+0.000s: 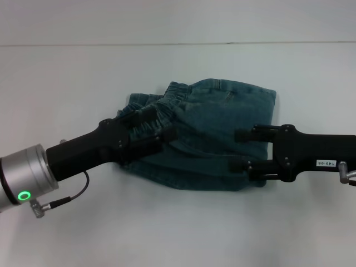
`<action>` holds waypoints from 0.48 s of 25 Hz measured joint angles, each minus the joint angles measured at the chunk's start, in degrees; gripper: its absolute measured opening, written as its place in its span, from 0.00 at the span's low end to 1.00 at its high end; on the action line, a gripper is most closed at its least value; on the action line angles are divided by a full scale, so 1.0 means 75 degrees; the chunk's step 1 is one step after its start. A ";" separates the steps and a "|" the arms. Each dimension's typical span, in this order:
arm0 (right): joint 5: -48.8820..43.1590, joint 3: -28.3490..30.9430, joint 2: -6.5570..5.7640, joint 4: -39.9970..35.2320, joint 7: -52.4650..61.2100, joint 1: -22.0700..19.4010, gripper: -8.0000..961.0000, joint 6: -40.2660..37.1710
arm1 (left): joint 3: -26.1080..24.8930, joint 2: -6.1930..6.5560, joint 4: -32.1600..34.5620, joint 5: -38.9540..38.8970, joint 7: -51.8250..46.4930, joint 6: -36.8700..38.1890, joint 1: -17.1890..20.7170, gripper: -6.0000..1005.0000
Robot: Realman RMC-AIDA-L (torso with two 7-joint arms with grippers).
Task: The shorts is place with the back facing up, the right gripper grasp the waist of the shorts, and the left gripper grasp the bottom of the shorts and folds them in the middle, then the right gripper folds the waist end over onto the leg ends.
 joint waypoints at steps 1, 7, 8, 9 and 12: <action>0.0000 0.0006 0.0000 0.0002 0.0000 -0.0017 0.89 0.0000 | 0.0001 0.0000 0.0000 0.0000 0.0004 -0.0002 -0.0026 0.90; 0.0005 0.0030 -0.0001 0.0013 0.0008 -0.0059 0.89 0.0022 | -0.0007 -0.0001 -0.0111 -0.0027 0.0065 -0.0018 -0.0196 0.90; 0.0006 0.0019 -0.0001 0.0019 0.0007 -0.0061 0.89 0.0031 | -0.0009 -0.0002 -0.0133 -0.0029 0.0080 -0.0018 -0.0216 0.90; 0.0007 0.0001 -0.0001 0.0023 0.0007 -0.0061 0.89 0.0034 | -0.0010 -0.0006 -0.0188 -0.0031 0.0116 -0.0019 -0.0260 0.90; 0.0009 -0.0018 -0.0001 0.0030 0.0010 -0.0061 0.89 0.0028 | -0.0012 -0.0010 -0.0258 -0.0032 0.0163 -0.0018 -0.0322 0.90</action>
